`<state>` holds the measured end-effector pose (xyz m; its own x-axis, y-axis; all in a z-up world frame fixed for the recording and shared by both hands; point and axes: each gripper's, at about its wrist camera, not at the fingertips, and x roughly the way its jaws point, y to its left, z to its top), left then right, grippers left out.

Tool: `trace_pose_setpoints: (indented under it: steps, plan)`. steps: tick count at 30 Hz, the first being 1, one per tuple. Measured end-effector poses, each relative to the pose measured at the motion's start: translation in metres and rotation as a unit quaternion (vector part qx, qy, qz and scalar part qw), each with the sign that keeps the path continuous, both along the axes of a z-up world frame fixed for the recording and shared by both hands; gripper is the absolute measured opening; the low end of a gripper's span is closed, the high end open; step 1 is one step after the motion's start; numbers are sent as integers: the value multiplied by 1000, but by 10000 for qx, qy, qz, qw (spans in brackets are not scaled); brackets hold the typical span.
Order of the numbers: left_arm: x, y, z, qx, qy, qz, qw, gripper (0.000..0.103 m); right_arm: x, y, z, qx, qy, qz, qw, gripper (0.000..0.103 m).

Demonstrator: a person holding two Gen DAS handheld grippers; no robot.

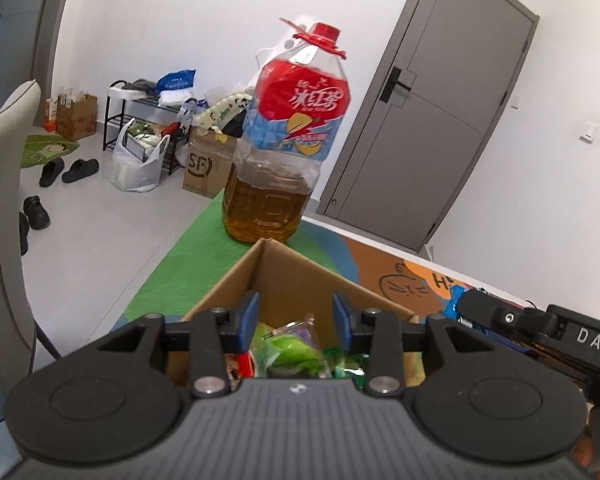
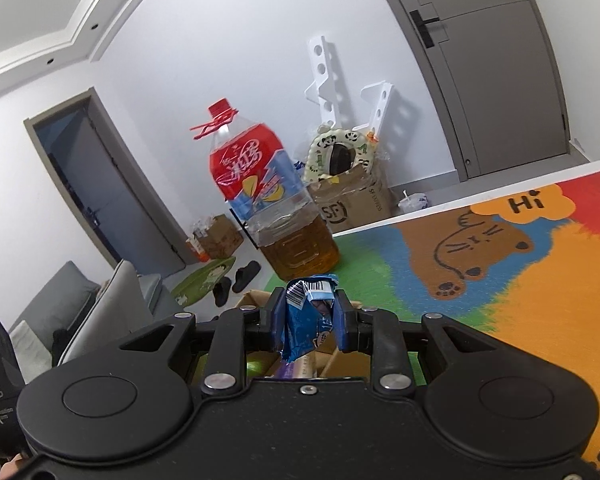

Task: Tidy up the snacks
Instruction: 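Carry the green and blue candies over the cardboard box with both tools, then open both tools to drop the candies into the box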

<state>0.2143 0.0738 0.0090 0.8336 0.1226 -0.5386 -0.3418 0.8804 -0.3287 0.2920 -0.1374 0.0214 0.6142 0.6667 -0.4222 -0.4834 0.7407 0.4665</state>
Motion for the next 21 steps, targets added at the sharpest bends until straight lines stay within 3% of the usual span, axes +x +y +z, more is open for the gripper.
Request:
trace_pose_setpoints:
  steps: [21]
  plan:
    - [-41, 50, 7, -99, 63, 259, 9996, 47, -6, 72, 10, -194, 23, 528, 9984, 26]
